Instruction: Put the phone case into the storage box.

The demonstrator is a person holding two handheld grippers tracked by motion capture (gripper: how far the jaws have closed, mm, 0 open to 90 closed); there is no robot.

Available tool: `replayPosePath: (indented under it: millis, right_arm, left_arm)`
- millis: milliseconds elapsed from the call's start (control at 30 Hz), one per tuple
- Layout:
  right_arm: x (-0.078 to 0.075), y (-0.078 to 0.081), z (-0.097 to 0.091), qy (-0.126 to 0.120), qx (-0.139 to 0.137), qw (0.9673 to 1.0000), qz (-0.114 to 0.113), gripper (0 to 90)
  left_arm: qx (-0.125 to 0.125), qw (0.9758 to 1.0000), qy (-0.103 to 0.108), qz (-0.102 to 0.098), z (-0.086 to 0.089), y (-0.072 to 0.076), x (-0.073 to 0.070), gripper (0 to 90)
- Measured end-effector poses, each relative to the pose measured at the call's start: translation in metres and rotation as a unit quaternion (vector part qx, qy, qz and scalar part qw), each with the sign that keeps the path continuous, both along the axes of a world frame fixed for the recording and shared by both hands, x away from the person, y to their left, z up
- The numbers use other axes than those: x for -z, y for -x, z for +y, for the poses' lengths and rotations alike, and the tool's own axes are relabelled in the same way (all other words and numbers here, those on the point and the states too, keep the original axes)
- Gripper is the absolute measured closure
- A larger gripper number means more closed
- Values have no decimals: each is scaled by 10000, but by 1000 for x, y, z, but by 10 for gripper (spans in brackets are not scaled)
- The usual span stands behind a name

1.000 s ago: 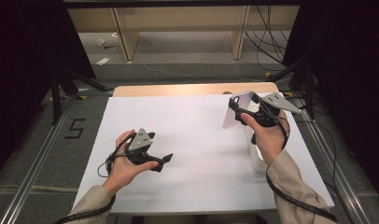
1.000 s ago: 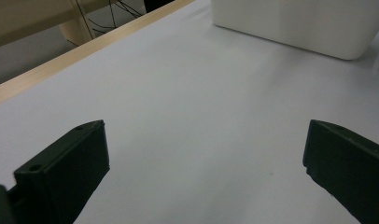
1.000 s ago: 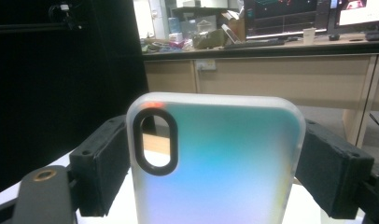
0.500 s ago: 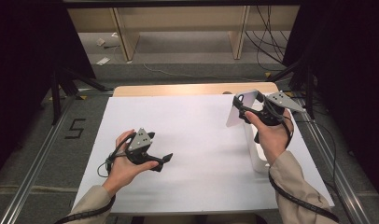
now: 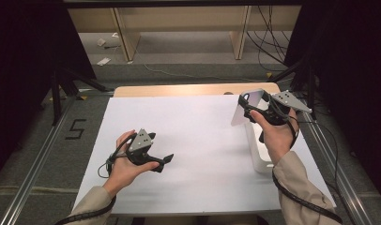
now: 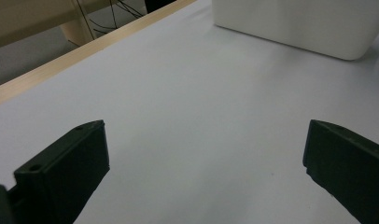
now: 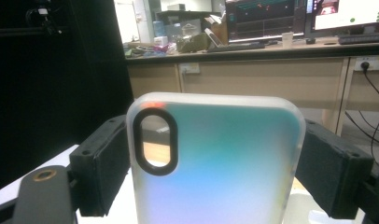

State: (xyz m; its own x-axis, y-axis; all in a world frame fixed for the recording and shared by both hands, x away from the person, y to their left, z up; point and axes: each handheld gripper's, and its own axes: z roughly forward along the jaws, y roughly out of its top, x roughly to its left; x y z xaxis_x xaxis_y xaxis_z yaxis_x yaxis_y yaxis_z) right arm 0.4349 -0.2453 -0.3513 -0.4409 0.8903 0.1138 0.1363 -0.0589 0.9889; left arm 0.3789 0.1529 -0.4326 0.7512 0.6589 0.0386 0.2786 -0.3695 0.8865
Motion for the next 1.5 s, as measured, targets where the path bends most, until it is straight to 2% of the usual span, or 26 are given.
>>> replayPosePath:
  millis: [1500]
  right_arm:
    - [0, -4, -26, -16, 501, 9987, 39, 182]
  left_arm:
    - [-41, 10000, 25, -1, 1, 0, 0, 0]
